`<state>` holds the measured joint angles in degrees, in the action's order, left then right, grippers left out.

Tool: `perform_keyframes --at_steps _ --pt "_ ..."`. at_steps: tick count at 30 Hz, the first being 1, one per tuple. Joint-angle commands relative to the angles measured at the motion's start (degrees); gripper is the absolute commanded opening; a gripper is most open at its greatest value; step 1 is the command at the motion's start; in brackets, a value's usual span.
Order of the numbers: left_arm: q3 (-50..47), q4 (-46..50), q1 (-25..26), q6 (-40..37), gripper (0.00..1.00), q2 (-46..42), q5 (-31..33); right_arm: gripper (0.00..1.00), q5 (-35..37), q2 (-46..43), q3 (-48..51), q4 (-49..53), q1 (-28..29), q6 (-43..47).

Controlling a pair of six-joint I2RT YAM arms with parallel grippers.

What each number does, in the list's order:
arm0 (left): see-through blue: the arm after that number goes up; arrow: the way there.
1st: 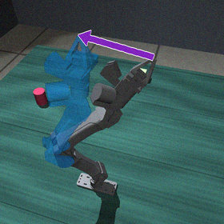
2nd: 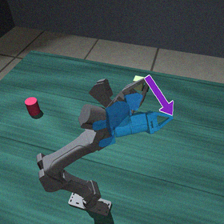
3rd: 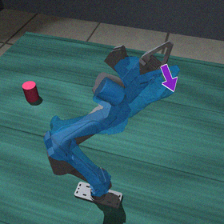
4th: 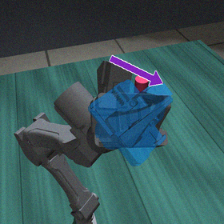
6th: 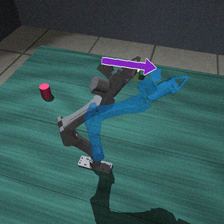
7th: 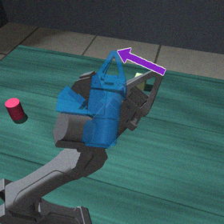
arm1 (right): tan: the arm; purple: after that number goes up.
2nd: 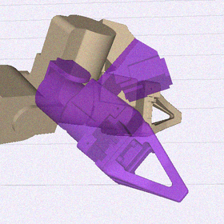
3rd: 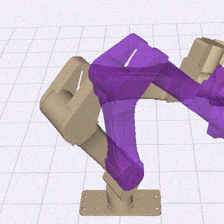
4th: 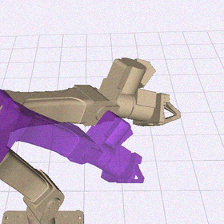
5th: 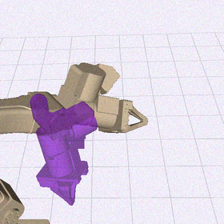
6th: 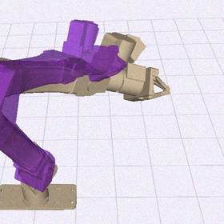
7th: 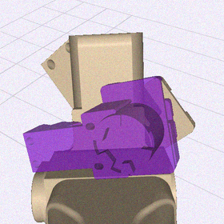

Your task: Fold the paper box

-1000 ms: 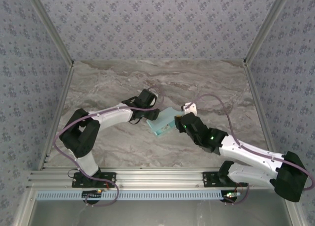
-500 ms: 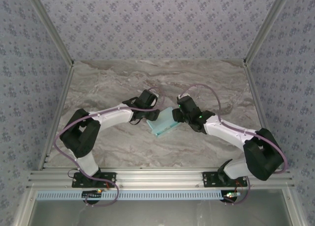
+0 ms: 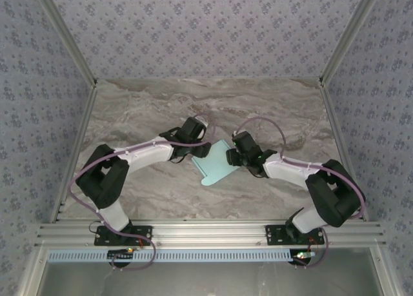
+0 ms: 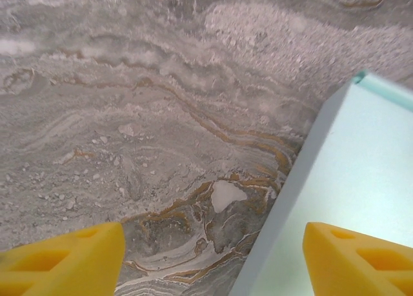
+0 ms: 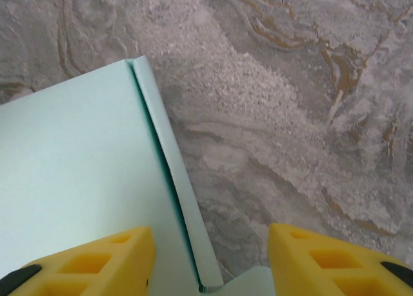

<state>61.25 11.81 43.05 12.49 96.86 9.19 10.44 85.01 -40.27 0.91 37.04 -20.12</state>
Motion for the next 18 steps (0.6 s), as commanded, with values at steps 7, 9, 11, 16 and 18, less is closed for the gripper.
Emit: perform_keyframes --at_steps 7,9,11,16,18 --pt "-2.3 1.2 1.3 -2.8 0.76 -1.8 -1.8 0.51 0.1 3.9 0.3 2.8 -0.3 0.5" --pt "-1.7 2.8 1.7 -3.6 0.76 0.1 -0.9 0.51 0.1 4.1 -0.5 3.5 -0.3 1.1" --pt "-1.0 4.3 2.1 -4.1 0.77 1.7 0.6 0.51 0.2 4.2 -1.4 4.0 -0.4 1.8" --pt "-2.4 4.8 2.4 -3.9 0.77 2.6 1.5 0.52 -0.9 4.5 -3.6 5.0 -0.8 2.8" --pt "-3.4 4.4 2.4 -3.2 0.77 2.8 1.7 0.52 -1.5 4.2 -4.9 6.1 -1.1 3.1"
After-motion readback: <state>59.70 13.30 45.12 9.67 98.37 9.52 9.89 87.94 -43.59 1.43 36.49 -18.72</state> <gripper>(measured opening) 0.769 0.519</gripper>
